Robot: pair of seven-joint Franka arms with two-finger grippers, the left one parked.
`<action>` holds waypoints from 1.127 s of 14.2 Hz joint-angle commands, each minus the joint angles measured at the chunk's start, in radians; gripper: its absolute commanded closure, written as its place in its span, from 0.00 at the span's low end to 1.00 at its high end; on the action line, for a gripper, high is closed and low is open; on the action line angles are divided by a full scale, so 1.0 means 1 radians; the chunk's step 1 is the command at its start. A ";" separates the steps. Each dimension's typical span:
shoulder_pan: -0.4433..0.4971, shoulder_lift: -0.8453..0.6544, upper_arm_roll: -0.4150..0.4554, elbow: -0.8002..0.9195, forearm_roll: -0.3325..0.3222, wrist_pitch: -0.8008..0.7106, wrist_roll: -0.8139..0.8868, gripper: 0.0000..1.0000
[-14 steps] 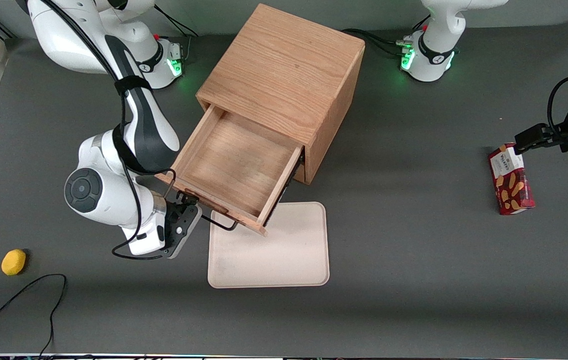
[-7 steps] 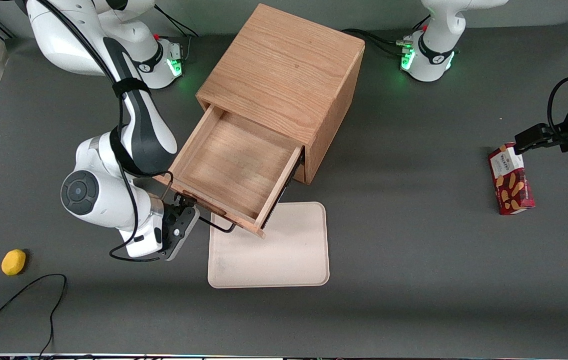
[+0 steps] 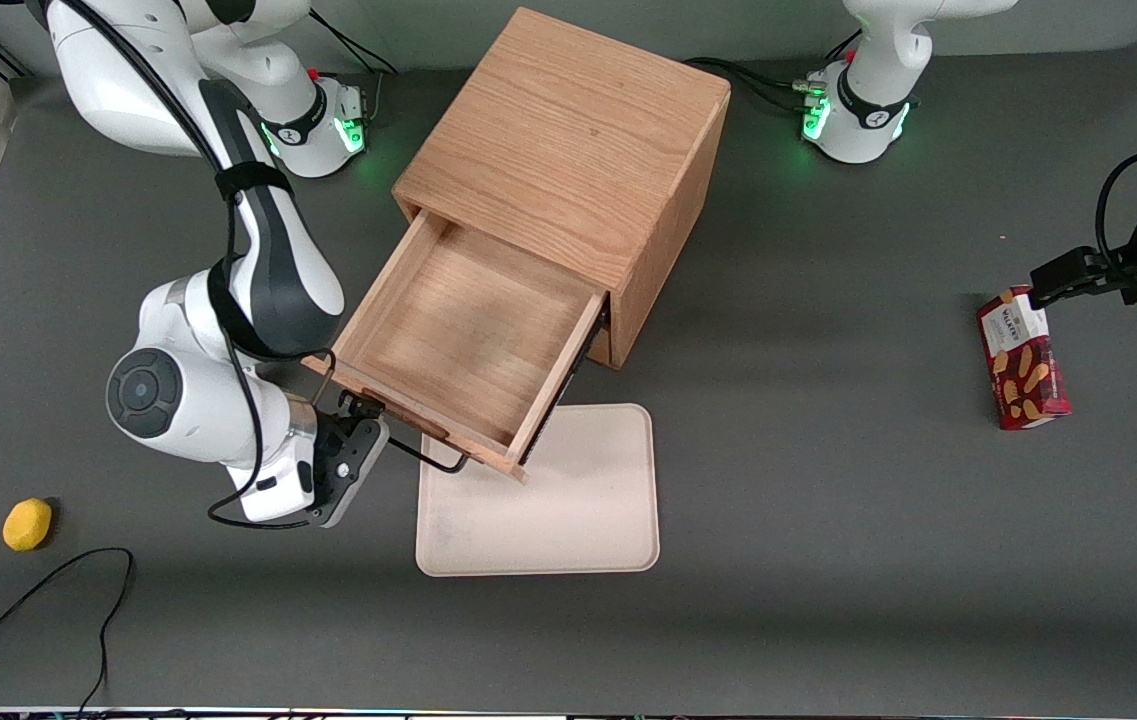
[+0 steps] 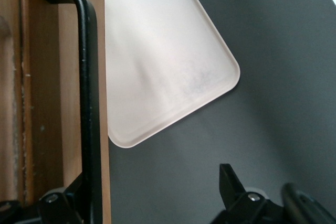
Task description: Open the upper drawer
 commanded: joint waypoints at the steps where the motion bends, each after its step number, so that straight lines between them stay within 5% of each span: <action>1: -0.015 0.016 0.009 0.036 0.035 -0.028 -0.030 0.00; 16: -0.024 -0.081 0.008 0.113 0.033 -0.246 0.024 0.00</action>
